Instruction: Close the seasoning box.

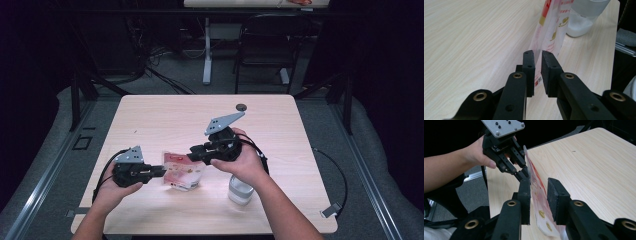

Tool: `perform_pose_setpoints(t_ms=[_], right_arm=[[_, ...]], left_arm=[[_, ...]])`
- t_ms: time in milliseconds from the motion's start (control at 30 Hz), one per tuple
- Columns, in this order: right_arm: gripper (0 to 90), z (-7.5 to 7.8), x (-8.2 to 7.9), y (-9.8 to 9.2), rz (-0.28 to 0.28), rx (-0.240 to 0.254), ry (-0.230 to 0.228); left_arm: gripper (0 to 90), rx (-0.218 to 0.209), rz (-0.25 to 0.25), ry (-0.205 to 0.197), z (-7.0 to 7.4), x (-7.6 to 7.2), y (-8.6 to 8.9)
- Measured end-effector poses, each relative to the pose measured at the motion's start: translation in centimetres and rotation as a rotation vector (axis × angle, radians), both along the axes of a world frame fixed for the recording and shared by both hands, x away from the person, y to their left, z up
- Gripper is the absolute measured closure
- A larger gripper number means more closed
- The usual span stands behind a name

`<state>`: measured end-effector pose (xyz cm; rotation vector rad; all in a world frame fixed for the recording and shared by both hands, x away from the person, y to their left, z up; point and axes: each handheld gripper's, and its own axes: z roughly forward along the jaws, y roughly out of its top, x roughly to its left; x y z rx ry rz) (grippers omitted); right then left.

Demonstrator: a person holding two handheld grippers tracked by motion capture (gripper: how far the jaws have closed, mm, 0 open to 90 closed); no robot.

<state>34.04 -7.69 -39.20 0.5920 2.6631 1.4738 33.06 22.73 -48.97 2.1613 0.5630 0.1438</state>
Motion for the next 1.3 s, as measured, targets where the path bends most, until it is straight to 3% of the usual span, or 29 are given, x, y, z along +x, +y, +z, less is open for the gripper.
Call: perform_pose_setpoints(t_ms=[367,633,800,1067,1167,1300], right_arm=[[70.6,0.2,-0.5,-0.7,-0.006,0.004,-0.018],[68.3,0.1,-0.7,-1.6,-0.033,0.019,-0.022],[63.1,0.1,-0.8,-2.1,-0.057,0.020,-0.034],[55.5,0.0,-0.8,-2.6,-0.086,0.026,-0.051],[53.5,0.0,-0.7,-3.0,-0.100,0.022,-0.058],[53.5,0.0,-0.7,-3.4,-0.106,0.024,-0.069]], left_arm=[[73.1,-0.018,-0.003,0.038,-0.4,0.3,1.0],[59.8,-0.035,0.028,0.051,-0.7,0.5,1.3],[50.3,-0.041,0.055,0.053,-0.8,0.7,1.7],[46.1,-0.048,0.079,0.057,-0.9,0.8,2.3],[45.1,-0.013,0.094,0.057,-0.8,0.7,2.7],[45.1,-0.006,0.093,0.059,-0.6,0.7,3.1]])
